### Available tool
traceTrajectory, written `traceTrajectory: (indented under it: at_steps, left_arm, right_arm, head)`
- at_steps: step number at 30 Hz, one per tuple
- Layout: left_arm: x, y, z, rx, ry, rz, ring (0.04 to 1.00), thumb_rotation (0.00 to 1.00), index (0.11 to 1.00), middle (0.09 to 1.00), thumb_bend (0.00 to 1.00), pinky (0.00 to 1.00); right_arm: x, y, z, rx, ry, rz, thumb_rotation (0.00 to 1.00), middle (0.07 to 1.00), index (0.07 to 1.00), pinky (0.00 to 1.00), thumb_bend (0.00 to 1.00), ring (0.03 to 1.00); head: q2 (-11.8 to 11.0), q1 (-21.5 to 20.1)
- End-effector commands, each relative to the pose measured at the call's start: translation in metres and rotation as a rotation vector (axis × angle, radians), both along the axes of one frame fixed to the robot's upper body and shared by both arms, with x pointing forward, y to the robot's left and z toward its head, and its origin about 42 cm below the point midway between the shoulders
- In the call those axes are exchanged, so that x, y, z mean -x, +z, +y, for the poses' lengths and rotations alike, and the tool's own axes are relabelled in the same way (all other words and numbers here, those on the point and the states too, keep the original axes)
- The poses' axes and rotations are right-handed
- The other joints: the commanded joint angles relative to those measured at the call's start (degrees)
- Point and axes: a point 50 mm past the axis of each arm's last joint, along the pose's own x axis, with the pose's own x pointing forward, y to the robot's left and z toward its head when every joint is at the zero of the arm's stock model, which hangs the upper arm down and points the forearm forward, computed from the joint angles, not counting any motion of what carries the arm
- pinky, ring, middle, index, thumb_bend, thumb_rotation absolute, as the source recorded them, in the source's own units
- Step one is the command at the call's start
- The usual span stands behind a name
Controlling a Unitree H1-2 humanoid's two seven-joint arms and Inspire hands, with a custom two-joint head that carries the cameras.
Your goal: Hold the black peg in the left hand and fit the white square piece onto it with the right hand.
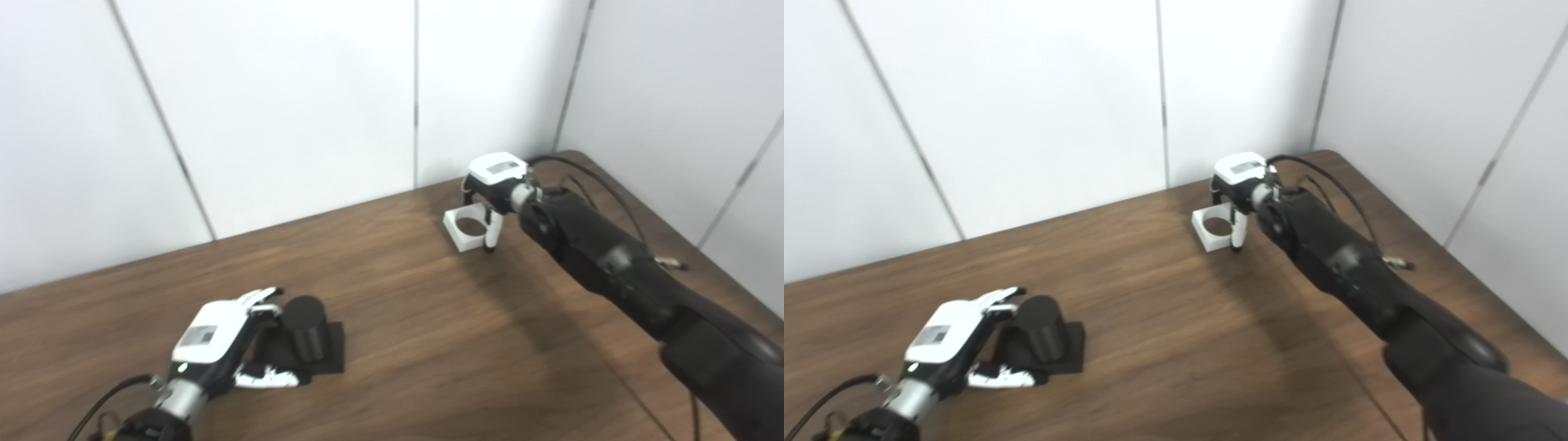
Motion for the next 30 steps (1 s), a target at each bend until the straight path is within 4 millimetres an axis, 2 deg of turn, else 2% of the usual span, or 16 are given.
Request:
traceTrajectory:
  at_steps: [1, 3, 8, 13, 20, 24, 30]
  left_arm:
    - [0.014, -0.036, 0.017, -0.154, 0.020, 0.133, 0.893, 0.07, 0.490, 0.899, 0.52, 0.81]
    - [0.014, -0.035, 0.014, -0.155, 0.018, 0.131, 0.896, 0.07, 0.491, 0.901, 0.52, 0.81]
    - [0.014, -0.034, 0.007, -0.159, 0.027, 0.137, 0.908, 0.08, 0.491, 0.912, 0.52, 0.83]
    - [0.015, -0.033, 0.002, -0.159, 0.032, 0.136, 0.910, 0.08, 0.490, 0.912, 0.52, 0.83]
    - [0.014, -0.032, -0.009, -0.148, 0.028, 0.136, 0.909, 0.08, 0.490, 0.912, 0.52, 0.83]
    - [0.014, -0.032, -0.016, -0.156, 0.035, 0.142, 0.917, 0.08, 0.490, 0.917, 0.52, 0.83]
    - [0.014, -0.030, -0.020, -0.163, 0.040, 0.145, 0.932, 0.08, 0.491, 0.921, 0.52, 0.85]
  right_arm:
    - [-0.006, 0.045, -0.006, 0.004, 0.030, -0.137, 0.13, 0.774, 0.481, 0.91, 0.52, 0.834]
    - [-0.004, 0.050, -0.006, 0.004, 0.046, -0.142, 0.13, 0.774, 0.481, 0.91, 0.52, 0.835]
    - [0.003, 0.062, 0.001, -0.016, 0.107, -0.158, 0.13, 0.770, 0.481, 0.89, 0.52, 0.827]
    - [0.009, 0.069, 0.013, -0.042, 0.174, -0.158, 0.13, 0.770, 0.481, 0.89, 0.52, 0.834]
    - [0.020, 0.081, 0.031, -0.118, 0.284, -0.170, 0.13, 0.767, 0.480, 0.84, 0.52, 0.830]
    - [0.026, 0.081, 0.044, -0.171, 0.347, -0.163, 0.13, 0.768, 0.480, 0.80, 0.52, 0.828]
    - [0.034, 0.085, 0.067, -0.199, 0.440, -0.166, 0.13, 0.763, 0.480, 0.80, 0.52, 0.824]
  head:
    - [0.1, 0.3]
    - [0.6, 2.7]
    - [1.5, 5.6]
    - [2.2, 8.5]
    - [3.5, 14.6]
    - [3.9, 15.7]
    - [4.3, 15.6]
